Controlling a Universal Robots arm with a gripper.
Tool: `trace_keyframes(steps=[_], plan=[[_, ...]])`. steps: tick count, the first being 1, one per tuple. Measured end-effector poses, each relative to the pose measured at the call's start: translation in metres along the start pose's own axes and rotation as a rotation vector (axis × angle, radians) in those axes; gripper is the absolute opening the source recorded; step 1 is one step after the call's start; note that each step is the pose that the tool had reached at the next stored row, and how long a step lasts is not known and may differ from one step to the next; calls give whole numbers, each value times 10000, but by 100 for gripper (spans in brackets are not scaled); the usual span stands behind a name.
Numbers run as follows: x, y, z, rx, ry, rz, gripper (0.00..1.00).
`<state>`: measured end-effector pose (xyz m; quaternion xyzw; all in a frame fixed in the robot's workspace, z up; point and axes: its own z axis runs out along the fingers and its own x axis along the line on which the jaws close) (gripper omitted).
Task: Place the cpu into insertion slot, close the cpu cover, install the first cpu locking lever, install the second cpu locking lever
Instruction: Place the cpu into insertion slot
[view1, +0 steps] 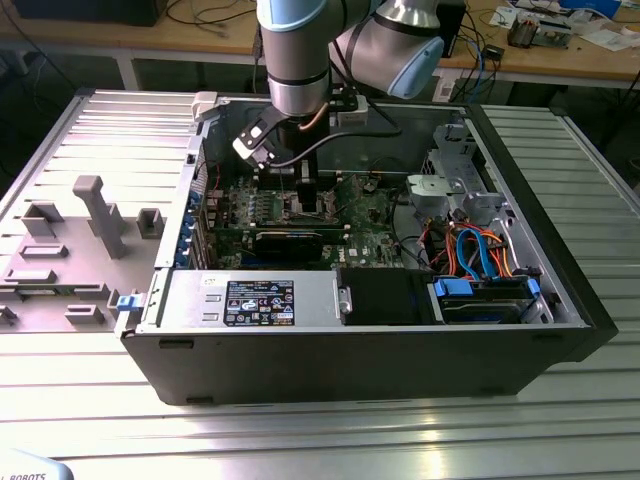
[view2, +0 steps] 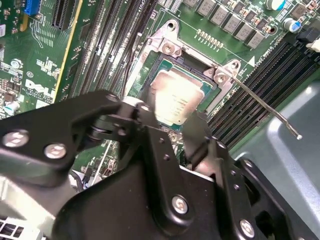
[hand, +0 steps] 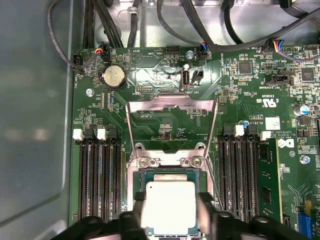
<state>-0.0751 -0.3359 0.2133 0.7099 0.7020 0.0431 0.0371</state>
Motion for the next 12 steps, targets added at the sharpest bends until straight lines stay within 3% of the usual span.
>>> trace_keyframes(steps=[1, 2, 6, 8, 12], plan=[[0, 0, 0, -1, 0, 0, 41], [0, 0, 0, -1, -1, 0, 41], [0, 0, 0, -1, -4, 0, 17], [0, 0, 0, -1, -6, 0, 11], [0, 0, 0, -1, -10, -1, 11]])
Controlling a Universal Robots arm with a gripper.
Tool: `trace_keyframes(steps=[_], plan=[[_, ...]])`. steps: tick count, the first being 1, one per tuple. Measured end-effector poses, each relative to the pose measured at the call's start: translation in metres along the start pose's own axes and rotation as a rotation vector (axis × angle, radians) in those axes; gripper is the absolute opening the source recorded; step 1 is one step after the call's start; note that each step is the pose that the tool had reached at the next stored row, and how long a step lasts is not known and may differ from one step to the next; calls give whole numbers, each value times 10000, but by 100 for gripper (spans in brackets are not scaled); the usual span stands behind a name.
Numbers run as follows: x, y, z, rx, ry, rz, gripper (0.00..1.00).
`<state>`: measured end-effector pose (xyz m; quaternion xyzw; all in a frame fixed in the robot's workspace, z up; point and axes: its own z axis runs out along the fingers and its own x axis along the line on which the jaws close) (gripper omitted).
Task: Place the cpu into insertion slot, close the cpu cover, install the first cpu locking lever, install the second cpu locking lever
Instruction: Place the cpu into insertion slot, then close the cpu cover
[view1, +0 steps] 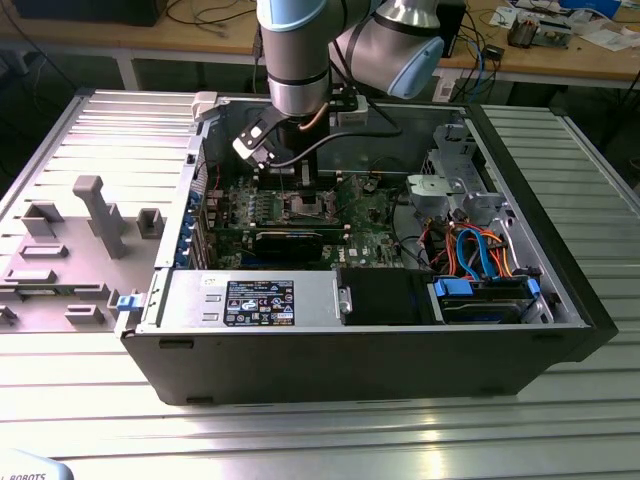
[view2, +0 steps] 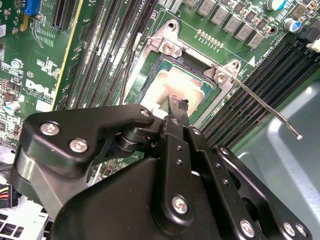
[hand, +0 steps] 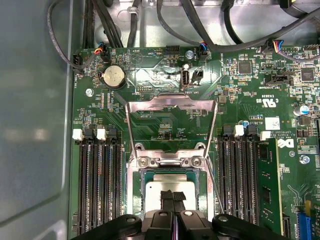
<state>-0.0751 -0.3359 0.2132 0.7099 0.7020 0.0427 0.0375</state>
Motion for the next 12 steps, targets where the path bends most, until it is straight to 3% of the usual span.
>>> trace_keyframes(steps=[12], plan=[[0, 0, 0, 0, -29, -4, 11]])
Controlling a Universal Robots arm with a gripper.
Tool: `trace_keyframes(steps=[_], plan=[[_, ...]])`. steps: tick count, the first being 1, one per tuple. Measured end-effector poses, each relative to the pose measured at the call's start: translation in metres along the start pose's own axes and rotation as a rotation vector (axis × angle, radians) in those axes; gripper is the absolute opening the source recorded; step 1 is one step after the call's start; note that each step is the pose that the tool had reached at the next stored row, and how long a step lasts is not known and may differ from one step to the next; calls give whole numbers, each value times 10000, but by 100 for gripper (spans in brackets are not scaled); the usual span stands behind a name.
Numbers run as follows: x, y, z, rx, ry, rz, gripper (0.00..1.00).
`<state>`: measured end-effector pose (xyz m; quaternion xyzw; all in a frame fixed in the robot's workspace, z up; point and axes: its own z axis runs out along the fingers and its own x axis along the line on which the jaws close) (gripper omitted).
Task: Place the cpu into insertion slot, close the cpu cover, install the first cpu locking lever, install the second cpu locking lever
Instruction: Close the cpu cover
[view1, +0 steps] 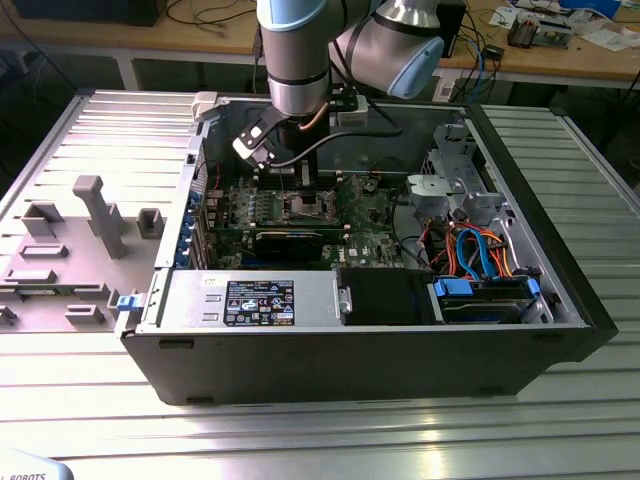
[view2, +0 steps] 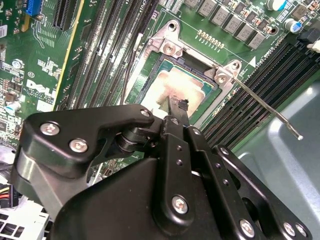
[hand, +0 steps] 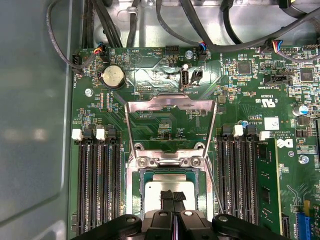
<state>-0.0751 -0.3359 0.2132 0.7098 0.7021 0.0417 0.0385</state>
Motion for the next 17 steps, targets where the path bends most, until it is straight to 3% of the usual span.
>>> trace_keyframes(steps=[2, 4, 6, 16, 17], plan=[[1, 1, -6, 2, -4, 0, 11], [1, 8, -70, 0, -1, 1, 11], [1, 19, -172, 0, -2, 0, 11], [0, 24, -182, 21, -2, -1, 11], [2, 124, -170, 566, -7, 3, 11]])
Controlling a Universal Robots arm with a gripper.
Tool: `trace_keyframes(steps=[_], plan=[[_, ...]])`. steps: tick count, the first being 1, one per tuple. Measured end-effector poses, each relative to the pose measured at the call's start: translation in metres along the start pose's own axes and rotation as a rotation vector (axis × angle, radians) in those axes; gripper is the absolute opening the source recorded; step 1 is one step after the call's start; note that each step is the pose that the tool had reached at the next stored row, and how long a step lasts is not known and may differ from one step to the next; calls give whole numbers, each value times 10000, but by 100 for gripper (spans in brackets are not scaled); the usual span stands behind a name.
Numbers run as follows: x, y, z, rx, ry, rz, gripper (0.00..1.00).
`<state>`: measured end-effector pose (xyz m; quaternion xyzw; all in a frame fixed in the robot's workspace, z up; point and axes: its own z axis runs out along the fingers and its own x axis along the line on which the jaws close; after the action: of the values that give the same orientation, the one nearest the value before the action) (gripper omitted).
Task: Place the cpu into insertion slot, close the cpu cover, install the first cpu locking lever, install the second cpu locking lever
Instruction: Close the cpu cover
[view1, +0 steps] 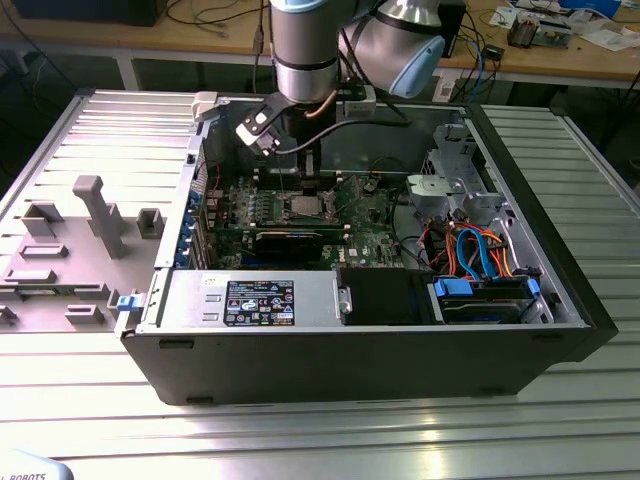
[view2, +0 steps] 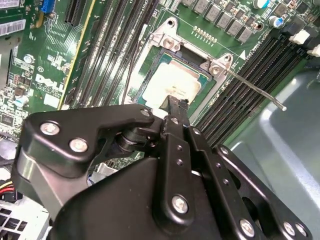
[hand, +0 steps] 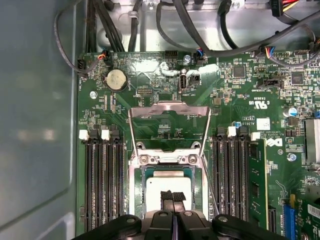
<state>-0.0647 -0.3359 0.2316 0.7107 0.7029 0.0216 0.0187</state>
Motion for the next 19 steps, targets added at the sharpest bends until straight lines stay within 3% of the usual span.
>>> trace_keyframes(steps=[2, 3, 5, 19], plan=[[1, 107, 6, 612, -6, 3, 11], [2, 175, 10, 996, -12, 4, 11], [2, 188, 10, 1068, -13, 3, 11], [2, 190, -34, 1069, -13, 4, 11]])
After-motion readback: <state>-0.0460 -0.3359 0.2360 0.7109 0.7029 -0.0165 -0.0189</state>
